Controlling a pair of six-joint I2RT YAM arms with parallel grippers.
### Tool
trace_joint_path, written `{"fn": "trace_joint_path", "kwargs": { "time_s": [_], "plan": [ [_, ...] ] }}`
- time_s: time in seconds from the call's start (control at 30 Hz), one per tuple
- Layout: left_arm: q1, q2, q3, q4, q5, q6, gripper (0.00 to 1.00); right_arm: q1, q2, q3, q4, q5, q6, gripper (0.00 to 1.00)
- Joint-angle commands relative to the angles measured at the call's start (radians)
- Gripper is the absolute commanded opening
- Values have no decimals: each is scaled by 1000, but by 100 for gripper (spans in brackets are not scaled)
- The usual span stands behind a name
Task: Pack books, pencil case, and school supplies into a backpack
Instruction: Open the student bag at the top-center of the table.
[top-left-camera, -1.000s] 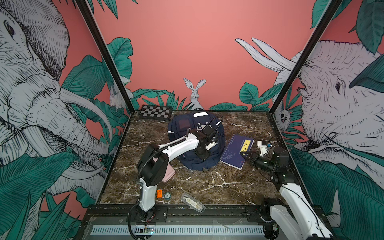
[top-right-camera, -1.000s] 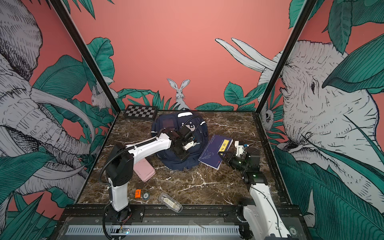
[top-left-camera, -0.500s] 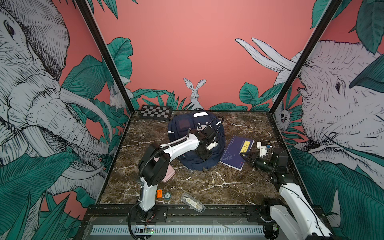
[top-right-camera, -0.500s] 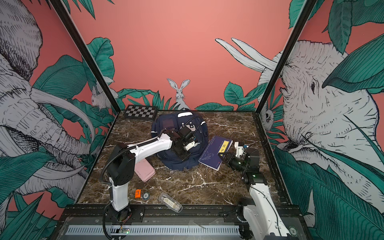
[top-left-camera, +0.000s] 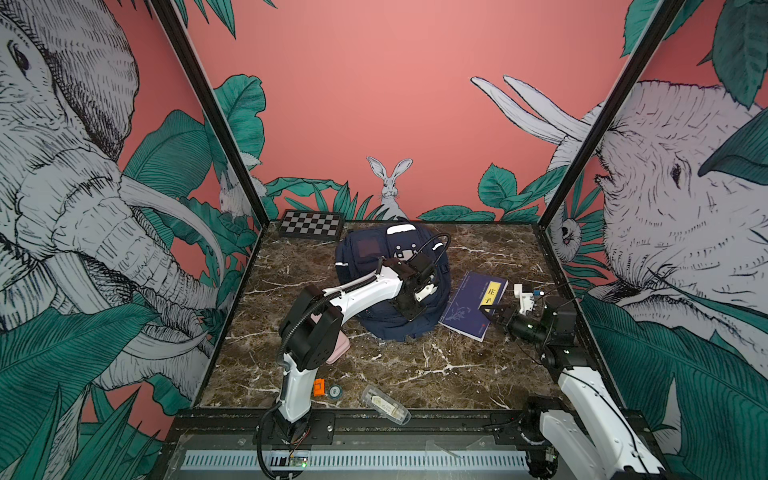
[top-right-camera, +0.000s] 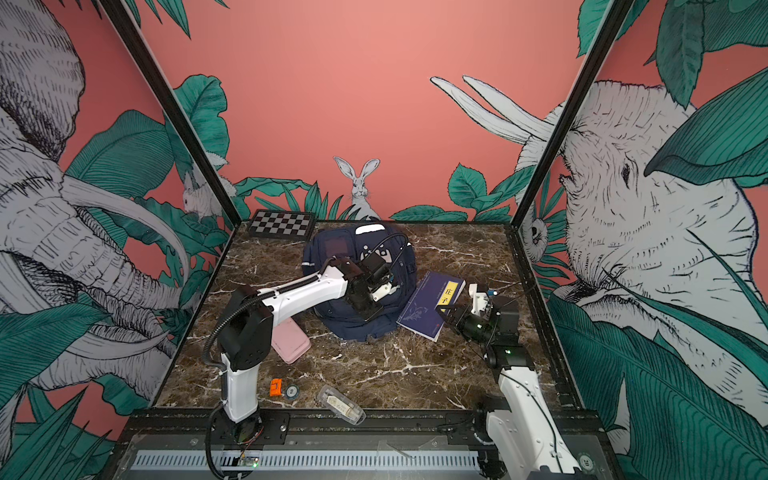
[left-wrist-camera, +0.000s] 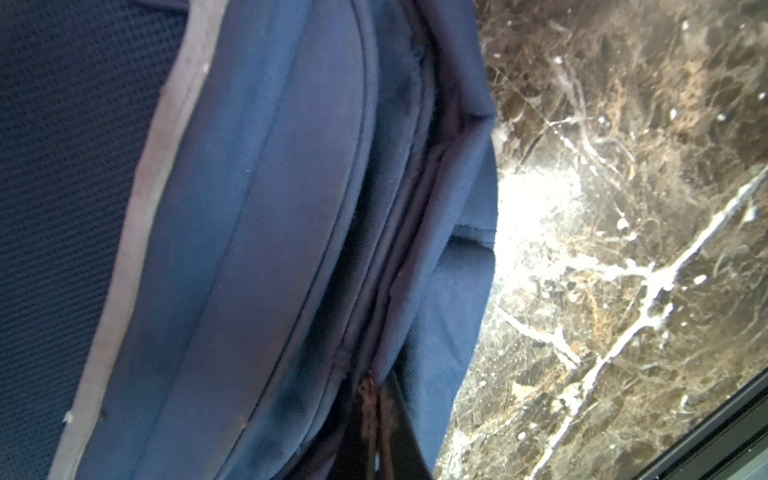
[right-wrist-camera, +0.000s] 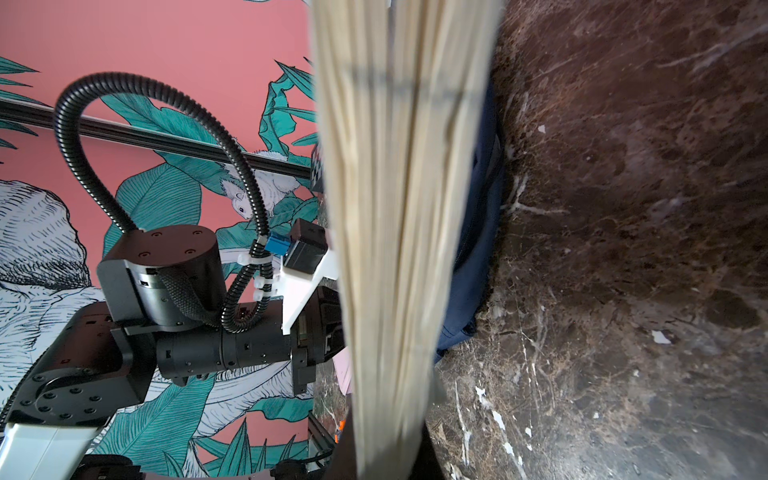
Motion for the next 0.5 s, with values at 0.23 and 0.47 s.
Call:
{"fn": "trace_joint_path", "kwargs": {
  "time_s": [0.23,0.47],
  "plan": [
    [0,-84,201,-95,-94,30,0,-5,-22,-18,113,-45,37,0],
    [0,-60,447,-176,-158,52,0,29,-5,-69,246,-30,122,0]
  ]
}}
